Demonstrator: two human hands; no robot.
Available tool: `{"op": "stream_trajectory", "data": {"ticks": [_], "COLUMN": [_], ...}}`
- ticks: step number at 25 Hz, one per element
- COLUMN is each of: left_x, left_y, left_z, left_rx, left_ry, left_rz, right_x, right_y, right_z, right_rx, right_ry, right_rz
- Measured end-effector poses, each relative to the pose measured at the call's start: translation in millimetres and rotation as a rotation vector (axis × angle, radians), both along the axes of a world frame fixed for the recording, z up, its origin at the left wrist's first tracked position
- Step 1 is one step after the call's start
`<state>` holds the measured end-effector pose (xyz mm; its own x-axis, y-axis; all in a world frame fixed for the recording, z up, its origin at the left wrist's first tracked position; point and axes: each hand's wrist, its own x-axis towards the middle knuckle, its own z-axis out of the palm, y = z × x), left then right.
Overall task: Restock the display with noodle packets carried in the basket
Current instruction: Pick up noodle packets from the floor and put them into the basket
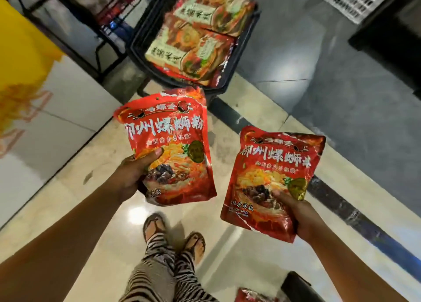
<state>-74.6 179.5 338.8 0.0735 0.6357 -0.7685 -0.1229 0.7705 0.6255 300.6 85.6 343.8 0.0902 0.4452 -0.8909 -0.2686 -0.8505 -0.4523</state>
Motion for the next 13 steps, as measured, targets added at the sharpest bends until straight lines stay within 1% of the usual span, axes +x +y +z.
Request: {"op": "stream_trajectory", "data": {"ticks": [3,6,8,9,10,11,12,13], "left_x": [26.2,44.7,53.1,56.4,57.6,62.5,51.2,61.3], "left_y": [48.8,96.2,128.8,146.8,164.6,182.1,194.4,211.9], "left_z": [3.7,8.2,0.6,3.7,6.4,1.9,20.9,10.6], "left_rx": [0.019,0.024,0.011,0.021,0.072,0.104,0.088,0.02], "left_ry": [-0.057,-0.112,-0.078,-0.093,-0.151,-0.16,-0.119,-0.047], "left_rz": [0.077,0.1,0.141,0.159,0.154,0.211,0.225,0.25], "right_x": [17.3,28.8,36.9,42.4,47.1,50.2,51.8,54.0], "right_y": [40.3,96.9,139.4,163.7,190.4,216.8,242.6,268.1], "right_z": [7.1,12.0,10.5,8.7,6.7,5.7,7.1,8.4], "right_rx": [0.047,0.105,0.139,0.142,0.145,0.141,0.142,0.147], "right_ry": [0.006,0.019,0.027,0.025,0.028,0.014,0.004,-0.006], "right_rz": [-0.001,0.03,0.058,0.057,0.056,0.074,0.109,0.139]}}
